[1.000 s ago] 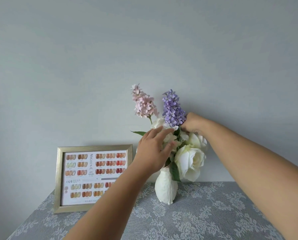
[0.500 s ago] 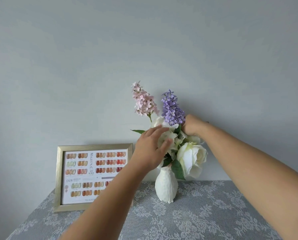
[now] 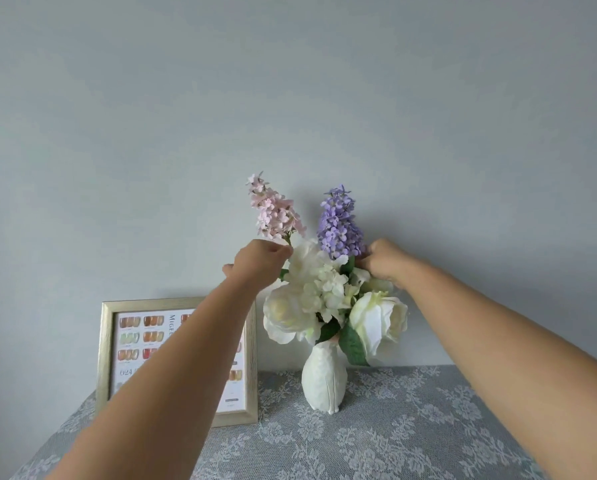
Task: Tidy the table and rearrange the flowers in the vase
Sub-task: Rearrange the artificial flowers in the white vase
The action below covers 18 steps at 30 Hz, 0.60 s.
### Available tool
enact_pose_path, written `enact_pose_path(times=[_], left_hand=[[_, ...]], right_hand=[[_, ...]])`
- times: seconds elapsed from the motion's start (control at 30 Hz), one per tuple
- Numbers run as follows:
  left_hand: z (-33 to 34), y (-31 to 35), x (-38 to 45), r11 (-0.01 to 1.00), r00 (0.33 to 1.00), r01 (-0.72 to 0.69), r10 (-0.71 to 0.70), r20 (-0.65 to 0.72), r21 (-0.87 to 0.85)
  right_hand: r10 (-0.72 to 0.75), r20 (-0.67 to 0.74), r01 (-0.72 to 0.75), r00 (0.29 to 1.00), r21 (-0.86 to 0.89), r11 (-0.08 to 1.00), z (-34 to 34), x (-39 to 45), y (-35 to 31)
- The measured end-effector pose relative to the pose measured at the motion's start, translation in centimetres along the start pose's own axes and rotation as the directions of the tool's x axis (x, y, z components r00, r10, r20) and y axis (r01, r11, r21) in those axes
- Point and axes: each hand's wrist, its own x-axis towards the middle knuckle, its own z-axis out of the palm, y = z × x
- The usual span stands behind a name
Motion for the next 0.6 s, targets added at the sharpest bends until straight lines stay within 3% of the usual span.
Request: enact_pose_path(times=[0.2,0.4,0.6], left_hand=[[0.4,1.5,3.6,0.996,0.985,-0.076,0.082,0.151,-0.046],[0.1,2.7,6.4,0.983,0.976,-0.088,0.117,0.184,-0.158],[-0.5,3.5,7.4,0.971,0.970,-0.240,0.239,0.038,-0.001]], right_hand=[[-0.005,-0.029,0.005,1.000,0.022,1.000,0.2,-0.1,0.0],[-0.021,-0.058,0.020,0.998,-0.020,1.000,-0.1,0.2,0.0],[-0.072,-0.029,0.073,0.997,0.014,0.997,0.2,0.8,0.0]])
